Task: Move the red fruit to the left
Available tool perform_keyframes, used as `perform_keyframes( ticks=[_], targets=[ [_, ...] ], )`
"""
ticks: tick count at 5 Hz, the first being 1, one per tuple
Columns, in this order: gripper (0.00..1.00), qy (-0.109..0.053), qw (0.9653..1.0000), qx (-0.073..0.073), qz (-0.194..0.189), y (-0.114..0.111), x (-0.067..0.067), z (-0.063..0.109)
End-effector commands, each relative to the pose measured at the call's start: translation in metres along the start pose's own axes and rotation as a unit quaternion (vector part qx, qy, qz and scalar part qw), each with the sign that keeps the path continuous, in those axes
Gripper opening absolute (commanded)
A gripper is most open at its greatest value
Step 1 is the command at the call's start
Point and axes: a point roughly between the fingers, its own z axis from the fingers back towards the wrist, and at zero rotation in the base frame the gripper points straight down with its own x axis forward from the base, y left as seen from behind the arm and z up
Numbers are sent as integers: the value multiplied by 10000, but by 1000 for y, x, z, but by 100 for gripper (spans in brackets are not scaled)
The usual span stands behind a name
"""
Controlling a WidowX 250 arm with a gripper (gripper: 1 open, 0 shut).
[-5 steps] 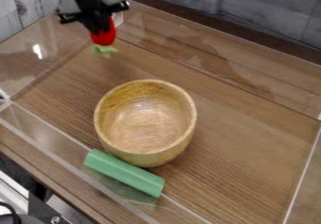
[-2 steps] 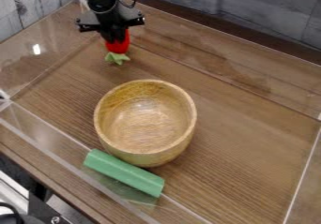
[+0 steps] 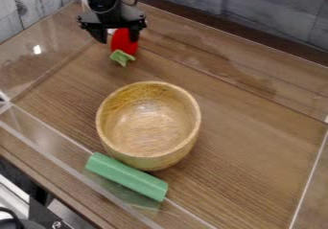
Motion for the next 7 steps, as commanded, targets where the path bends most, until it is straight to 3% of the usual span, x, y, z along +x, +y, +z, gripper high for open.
perform_keyframes(
  ticks=[1, 3, 5, 7],
  targets=[
    [100, -130, 9998, -22, -167, -2, 11, 6],
    [100, 50, 9988, -63, -491, 1, 13, 4],
    [100, 277, 9913, -377, -1231, 8, 18, -5],
    [100, 512, 9949, -110, -865, -14, 36, 22]
  ],
)
